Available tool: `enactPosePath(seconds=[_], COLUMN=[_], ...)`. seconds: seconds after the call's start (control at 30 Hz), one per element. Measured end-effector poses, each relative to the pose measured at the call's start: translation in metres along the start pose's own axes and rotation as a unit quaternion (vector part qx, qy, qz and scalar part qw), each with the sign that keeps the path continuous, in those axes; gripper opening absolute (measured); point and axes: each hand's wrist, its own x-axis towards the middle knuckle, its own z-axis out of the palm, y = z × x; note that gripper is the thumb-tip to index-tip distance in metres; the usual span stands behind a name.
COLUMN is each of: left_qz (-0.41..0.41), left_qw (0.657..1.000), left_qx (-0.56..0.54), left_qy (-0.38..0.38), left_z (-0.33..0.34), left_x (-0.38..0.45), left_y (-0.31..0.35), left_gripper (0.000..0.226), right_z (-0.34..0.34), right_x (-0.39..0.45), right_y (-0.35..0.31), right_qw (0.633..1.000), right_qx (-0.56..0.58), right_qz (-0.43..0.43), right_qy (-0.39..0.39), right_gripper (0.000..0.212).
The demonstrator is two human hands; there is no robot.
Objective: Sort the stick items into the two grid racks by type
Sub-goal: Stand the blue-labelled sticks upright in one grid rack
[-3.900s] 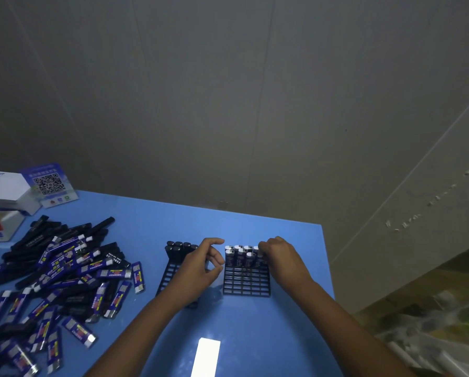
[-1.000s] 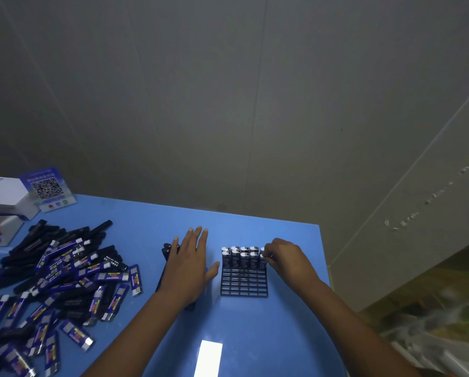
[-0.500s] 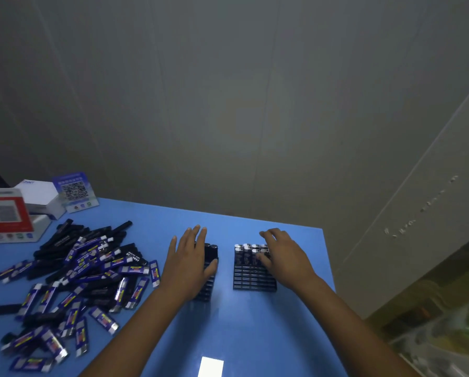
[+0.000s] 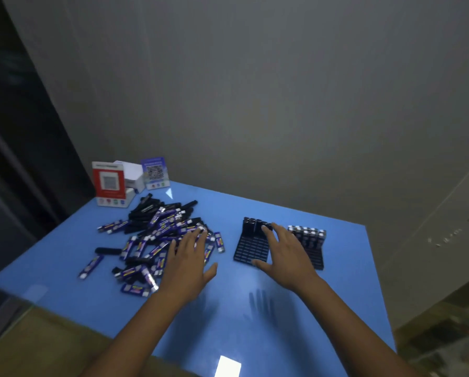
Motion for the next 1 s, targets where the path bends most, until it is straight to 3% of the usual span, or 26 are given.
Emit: enactPosePath(seconds=[0.37, 0.8, 1.0], left_qz=[-0.083, -0.130, -0.136], left_qw=[0.996, 0.991, 0.988], left_qx=[0.010, 0.001, -0.009], left_qy=[-0.016, -0.032, -0.076], left_z=[-0.029, -0.003, 0.016], left_x=[-0.069, 0.002, 0.030], left_y=[-0.088, -0.113, -0.122], left_gripper=[0.082, 0.086, 0.094], right_z=[0.019, 0.033, 0.045], right_x=[0.006, 0.103, 0.139], right_y=[-0.096, -0.094, -0.096], right_qw=[0.997, 0.990, 0.988], right_qx=[0.017, 0.004, 0.015], right_qz=[-0.076, -0.130, -0.135], right_qy=[-0.020, -0.052, -0.077], right_gripper=[0.092, 0.090, 0.088])
